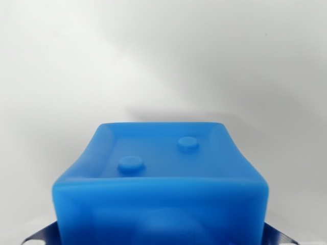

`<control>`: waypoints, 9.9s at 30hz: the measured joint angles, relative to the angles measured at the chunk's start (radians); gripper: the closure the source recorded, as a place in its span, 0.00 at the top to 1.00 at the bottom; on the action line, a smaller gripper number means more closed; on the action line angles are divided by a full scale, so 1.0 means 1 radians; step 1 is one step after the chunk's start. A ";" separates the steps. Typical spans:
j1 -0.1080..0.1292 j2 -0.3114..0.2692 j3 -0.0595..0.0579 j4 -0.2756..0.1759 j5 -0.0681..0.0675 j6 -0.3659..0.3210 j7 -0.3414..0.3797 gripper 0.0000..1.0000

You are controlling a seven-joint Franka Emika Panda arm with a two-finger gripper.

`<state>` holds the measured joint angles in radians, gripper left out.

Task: Stack cube

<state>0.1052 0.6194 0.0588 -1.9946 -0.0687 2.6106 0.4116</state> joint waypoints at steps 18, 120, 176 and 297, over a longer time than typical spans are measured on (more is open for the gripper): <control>-0.004 -0.090 0.006 -0.020 0.005 -0.068 -0.002 0.00; -0.049 -0.521 -0.103 -0.474 0.073 -0.049 0.304 0.00; -0.146 -0.710 -0.181 -0.729 0.051 0.018 0.528 0.00; -0.178 -0.767 -0.182 -0.764 0.037 0.004 0.559 1.00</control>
<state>-0.0725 -0.1473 -0.1229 -2.7582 -0.0312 2.6144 0.9703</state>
